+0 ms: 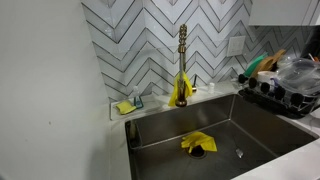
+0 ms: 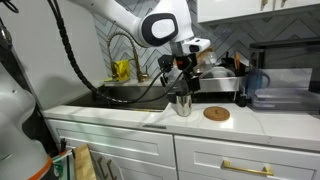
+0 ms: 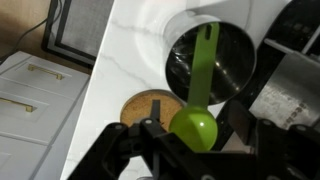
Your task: Remove the green measuring spoon from the silver cup and put it on the counter then place the cup upright.
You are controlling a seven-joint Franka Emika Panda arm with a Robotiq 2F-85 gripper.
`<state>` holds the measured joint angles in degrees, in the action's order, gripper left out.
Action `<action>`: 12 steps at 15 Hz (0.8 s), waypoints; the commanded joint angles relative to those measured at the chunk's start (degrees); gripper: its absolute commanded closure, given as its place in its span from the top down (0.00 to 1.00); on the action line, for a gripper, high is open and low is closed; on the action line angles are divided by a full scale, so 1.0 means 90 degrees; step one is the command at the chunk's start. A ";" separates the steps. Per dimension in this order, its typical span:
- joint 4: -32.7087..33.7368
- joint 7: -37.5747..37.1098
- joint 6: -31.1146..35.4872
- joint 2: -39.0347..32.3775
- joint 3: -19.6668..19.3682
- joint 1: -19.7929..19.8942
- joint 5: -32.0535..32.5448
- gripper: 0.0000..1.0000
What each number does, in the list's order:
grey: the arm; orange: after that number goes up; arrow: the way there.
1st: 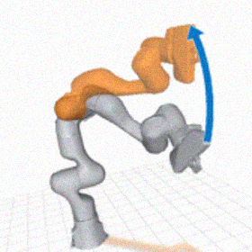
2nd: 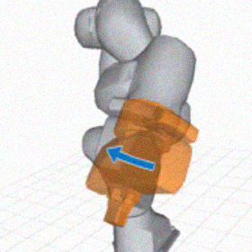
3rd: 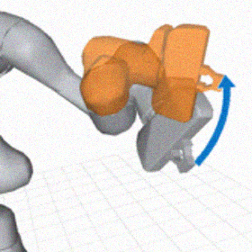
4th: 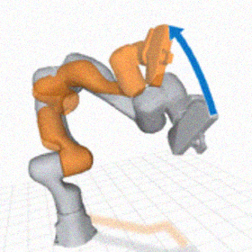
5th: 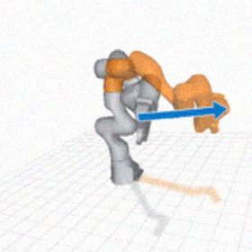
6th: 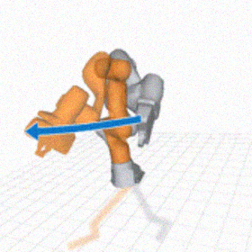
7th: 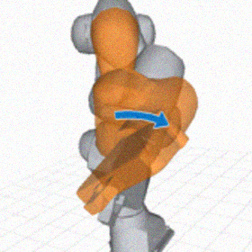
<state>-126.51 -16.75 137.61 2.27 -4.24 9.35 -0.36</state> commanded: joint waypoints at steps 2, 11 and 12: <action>0.0053 -0.0103 -0.0081 -0.0020 -0.0119 -0.0067 0.0090 0.70; 0.0082 -0.0112 0.0013 -0.0025 -0.0140 -0.0080 0.0064 0.57; 0.0081 -0.0113 0.0017 -0.0021 -0.0140 -0.0080 0.0064 0.55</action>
<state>-125.91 -16.89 137.67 2.14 -4.81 9.35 -0.20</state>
